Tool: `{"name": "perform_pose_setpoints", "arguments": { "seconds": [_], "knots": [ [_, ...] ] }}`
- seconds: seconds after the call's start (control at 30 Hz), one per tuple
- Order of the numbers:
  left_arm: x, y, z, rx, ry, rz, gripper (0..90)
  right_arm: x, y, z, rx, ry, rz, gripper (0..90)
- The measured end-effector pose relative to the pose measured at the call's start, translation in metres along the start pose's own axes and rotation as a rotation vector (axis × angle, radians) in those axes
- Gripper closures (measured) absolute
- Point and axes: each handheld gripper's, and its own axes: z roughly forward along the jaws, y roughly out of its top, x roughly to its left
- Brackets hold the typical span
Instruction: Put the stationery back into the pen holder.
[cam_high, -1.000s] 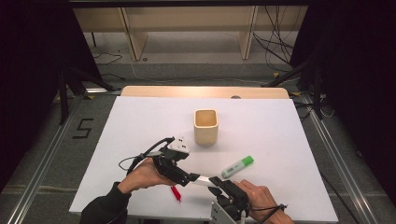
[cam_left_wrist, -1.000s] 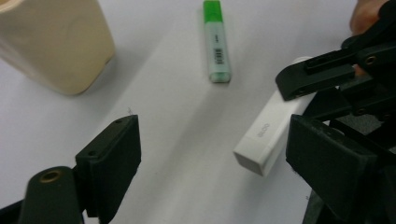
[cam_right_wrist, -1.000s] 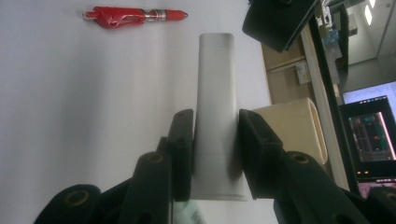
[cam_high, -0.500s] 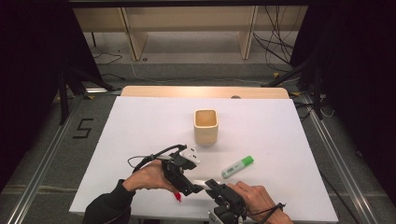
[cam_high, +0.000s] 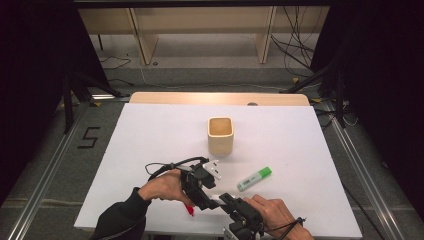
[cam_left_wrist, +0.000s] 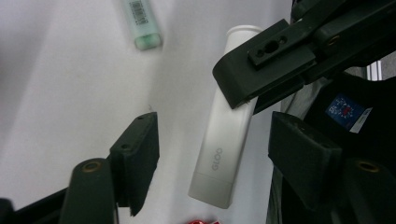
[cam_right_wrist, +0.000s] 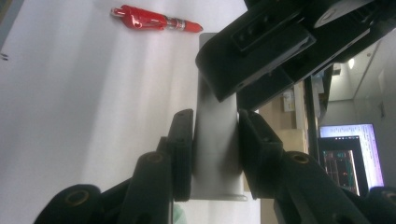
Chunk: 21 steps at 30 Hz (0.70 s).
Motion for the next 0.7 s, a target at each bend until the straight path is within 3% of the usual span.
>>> {"name": "perform_pose_setpoints", "arguments": {
  "seconds": [0.7],
  "knots": [
    [0.0019,0.0087,0.0103,0.072,-0.066,0.059,52.5,0.0033,-0.0003,0.0020,-0.009,0.009,-0.031,67.8]
  ]
}}
